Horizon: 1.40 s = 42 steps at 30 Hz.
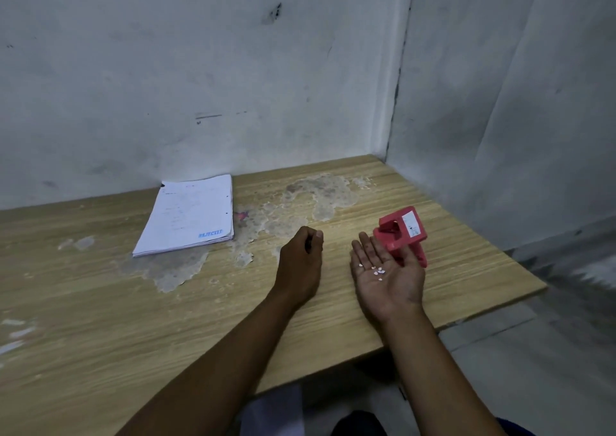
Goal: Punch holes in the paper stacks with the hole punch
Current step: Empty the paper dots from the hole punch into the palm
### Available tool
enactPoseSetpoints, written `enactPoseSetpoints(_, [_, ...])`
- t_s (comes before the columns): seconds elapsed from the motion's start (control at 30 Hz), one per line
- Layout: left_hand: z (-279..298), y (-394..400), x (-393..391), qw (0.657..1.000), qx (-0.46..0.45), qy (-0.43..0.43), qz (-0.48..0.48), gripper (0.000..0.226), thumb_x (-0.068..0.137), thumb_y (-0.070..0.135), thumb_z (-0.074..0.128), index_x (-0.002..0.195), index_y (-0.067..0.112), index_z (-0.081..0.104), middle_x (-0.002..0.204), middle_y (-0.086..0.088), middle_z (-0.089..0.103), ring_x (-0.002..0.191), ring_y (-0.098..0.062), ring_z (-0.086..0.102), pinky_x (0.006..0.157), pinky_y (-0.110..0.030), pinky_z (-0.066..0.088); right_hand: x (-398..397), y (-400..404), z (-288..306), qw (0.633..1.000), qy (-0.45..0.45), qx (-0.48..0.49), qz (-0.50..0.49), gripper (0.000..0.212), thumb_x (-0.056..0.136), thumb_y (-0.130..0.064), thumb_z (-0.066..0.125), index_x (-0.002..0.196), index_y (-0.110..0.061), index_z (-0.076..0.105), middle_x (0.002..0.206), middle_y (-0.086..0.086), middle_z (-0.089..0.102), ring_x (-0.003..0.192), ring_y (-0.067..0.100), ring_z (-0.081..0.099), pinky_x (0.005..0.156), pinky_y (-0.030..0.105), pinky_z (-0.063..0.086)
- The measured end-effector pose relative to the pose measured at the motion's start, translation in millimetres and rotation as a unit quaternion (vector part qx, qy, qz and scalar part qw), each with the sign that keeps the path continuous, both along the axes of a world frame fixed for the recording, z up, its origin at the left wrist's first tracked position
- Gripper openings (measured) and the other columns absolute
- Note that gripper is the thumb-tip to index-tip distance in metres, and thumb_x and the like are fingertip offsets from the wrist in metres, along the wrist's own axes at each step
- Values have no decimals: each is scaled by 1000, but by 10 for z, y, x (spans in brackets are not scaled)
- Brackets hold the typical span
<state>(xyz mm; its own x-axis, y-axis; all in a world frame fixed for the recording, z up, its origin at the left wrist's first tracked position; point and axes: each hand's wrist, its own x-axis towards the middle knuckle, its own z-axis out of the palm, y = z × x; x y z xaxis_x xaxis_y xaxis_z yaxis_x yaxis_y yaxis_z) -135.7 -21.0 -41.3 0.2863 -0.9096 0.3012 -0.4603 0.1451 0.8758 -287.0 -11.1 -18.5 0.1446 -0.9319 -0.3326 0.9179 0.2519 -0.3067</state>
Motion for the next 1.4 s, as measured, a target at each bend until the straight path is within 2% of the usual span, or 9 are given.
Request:
enactPoseSetpoints(0.13, [-24,20,30,1000,11,-16,-8,32,106,27,38,87,8,55,80,-6,63,76,-23,58,57,-15,35,-268,92,179,999,15,-20,-25,52,90,-28,51,131,2,59,129,19,68,126,34,60,111,42,42])
enactPoseSetpoints(0.33, [-40,39,12,998,10,-47,-37,22,104,24,40,96,19,59,89,9,65,85,-3,62,71,-22,43,-584,172,205,997,-8,-20,-78,54,102,-38,42,134,3,57,129,21,67,125,34,62,111,44,44])
enactPoseSetpoints(0.43, [-75,69,-17,985,10,-157,-77,19,99,35,46,110,29,60,99,13,64,93,-6,58,79,-27,47,-609,223,158,997,-9,-17,-81,56,103,-39,40,135,3,57,130,21,67,125,34,61,114,44,40])
enactPoseSetpoints(0.57, [-56,150,-102,946,-13,-294,-135,39,96,46,51,129,26,59,123,9,64,114,-9,54,94,-23,40,-634,304,101,997,-19,-8,-79,54,103,-41,41,126,4,59,130,22,66,123,35,61,116,46,38])
enactPoseSetpoints(0.77, [9,253,-125,939,-53,-294,-172,34,96,44,52,126,30,60,121,12,64,114,-4,55,96,-32,47,-799,444,75,997,-18,-9,-70,57,102,-42,43,133,4,55,130,24,66,127,37,58,115,46,40])
enactPoseSetpoints(1.0, [66,501,-827,892,-126,-307,-307,32,95,29,58,124,19,65,124,3,67,114,-12,59,97,-30,47,-1177,615,-13,996,-4,-11,-85,62,103,-46,40,139,4,53,130,23,66,127,38,59,106,44,46])
enactPoseSetpoints(1.1, [42,500,-1154,885,-92,-308,-338,40,98,36,52,134,19,58,137,3,60,124,-11,53,106,-28,42,-1391,726,-80,995,-6,-14,-100,62,104,-46,40,138,4,53,130,23,66,127,39,59,109,45,44])
enactPoseSetpoints(1.23, [17,396,-1471,881,-35,-314,-352,51,102,42,46,149,22,43,157,5,39,145,-9,31,115,-19,17,-1768,899,-249,992,0,-2,-129,62,105,-45,38,138,5,54,131,24,65,129,38,57,117,45,37])
enactPoseSetpoints(1.4, [-9,204,-1958,853,10,-343,-393,59,101,45,45,155,24,31,163,5,24,151,-13,16,121,-30,11,-2266,1110,-646,984,27,44,-170,62,105,-47,36,137,3,55,131,20,67,129,34,57,112,42,41])
